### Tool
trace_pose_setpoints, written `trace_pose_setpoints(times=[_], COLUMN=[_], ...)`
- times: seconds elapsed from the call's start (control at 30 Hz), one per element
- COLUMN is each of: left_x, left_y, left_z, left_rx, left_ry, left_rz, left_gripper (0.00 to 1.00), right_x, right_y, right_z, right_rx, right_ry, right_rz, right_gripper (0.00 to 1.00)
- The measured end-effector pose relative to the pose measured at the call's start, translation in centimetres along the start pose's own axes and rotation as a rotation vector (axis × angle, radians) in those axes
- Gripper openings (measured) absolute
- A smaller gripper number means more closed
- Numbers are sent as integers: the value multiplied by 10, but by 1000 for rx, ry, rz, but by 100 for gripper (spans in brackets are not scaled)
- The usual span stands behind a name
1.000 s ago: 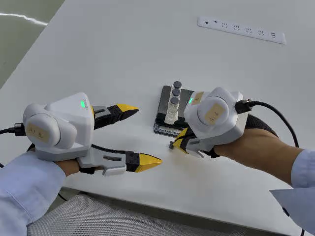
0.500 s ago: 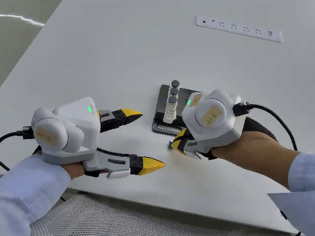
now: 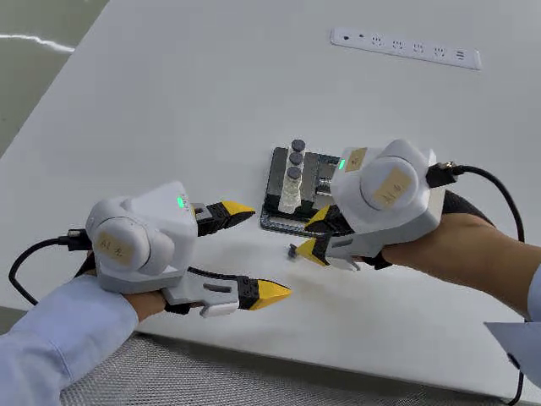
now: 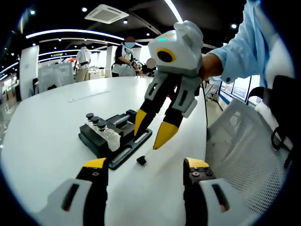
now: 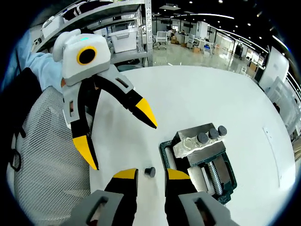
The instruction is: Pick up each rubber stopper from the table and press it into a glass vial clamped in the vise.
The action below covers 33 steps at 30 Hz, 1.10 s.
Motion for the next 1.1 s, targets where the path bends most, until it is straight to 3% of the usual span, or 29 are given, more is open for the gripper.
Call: trace_pose_setpoints(times=[0.23, 0.6, 0.93, 1.1], left_x=[-1, -5, -11, -10], left_y=[4, 12, 14, 20], left_z=[-5, -3, 0, 5], left_rx=[-22, -39, -184, -201], left_ry=[-10, -10, -103, -141], left_rz=[-28, -81, -121, -157], left_gripper=[57, 52, 39, 33], right_x=[5, 27, 42, 48], right_y=[-27, -32, -36, -38], right_z=[-1, -12, -17, -17], right_rx=[3, 36, 78, 95], right_ry=[32, 70, 123, 137], right_rz=[79, 209, 246, 260], right_gripper=[32, 41, 40, 38])
Point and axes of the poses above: the centre of the closed fingertips' face, and the gripper's own axes: y roughly forward along the fingers, z roughly to its right, x roughly out of its underside, the point moved 10 cm from there along -y, roughly backward along the fingers, and after that the axes turned 6 degrees about -y, right-handed, at the moved point
